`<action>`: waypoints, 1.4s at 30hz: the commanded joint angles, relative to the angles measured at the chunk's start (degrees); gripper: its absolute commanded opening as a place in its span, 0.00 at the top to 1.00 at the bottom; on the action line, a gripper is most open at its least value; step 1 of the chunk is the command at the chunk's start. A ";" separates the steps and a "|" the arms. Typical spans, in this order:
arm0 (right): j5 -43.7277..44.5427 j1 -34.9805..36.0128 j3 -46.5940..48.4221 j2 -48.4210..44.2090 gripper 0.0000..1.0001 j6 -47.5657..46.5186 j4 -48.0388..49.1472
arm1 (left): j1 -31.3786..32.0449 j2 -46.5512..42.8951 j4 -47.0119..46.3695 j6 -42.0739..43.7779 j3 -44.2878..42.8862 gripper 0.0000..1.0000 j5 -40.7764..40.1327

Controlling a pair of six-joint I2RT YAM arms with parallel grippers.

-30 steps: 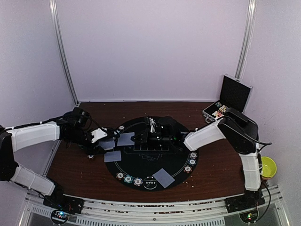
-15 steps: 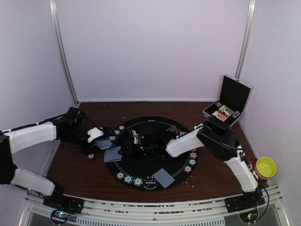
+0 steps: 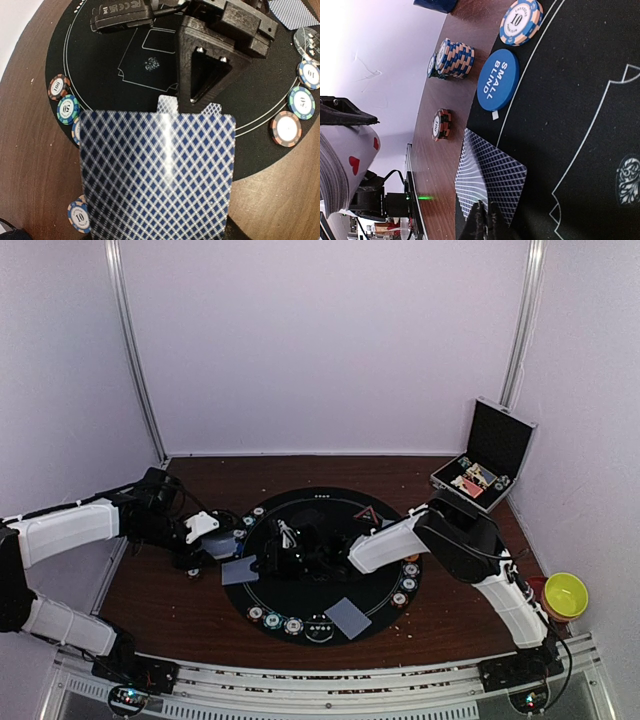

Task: Distribute texas hold em gaming equipment
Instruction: Distribute the poker card in the small blind area, then pick up the poker card from the face-down deck piles.

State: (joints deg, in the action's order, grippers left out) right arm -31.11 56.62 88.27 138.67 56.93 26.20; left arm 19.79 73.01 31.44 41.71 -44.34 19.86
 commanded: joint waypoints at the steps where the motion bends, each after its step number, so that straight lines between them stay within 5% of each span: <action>1: 1.45 0.34 2.10 0.66 0.91 -1.71 -2.26 | -0.46 -0.66 -0.75 0.46 -0.40 0.47 1.82; 6: 2.79 0.51 2.15 -0.90 0.72 -3.26 -4.99 | -0.46 -0.43 -0.68 0.39 -0.66 0.47 2.33; 20: 11.02 0.58 -4.35 -12.28 0.41 -9.49 -14.74 | -0.51 0.28 -0.26 0.19 -1.57 0.47 3.48; 31: 7.20 -0.43 -15.30 -24.82 0.34 -8.44 -4.68 | 1.95 4.29 -0.17 -0.74 -3.48 0.47 4.19; 42: 2.53 0.90 -15.28 -21.16 0.33 -1.61 5.17 | 10.24 9.49 -1.85 -3.97 -7.20 0.47 2.46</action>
State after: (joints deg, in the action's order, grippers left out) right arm -26.55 56.71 72.84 114.96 52.80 26.35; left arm 27.38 81.30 31.92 39.44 -48.51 21.93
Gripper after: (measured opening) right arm 0.666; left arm 0.530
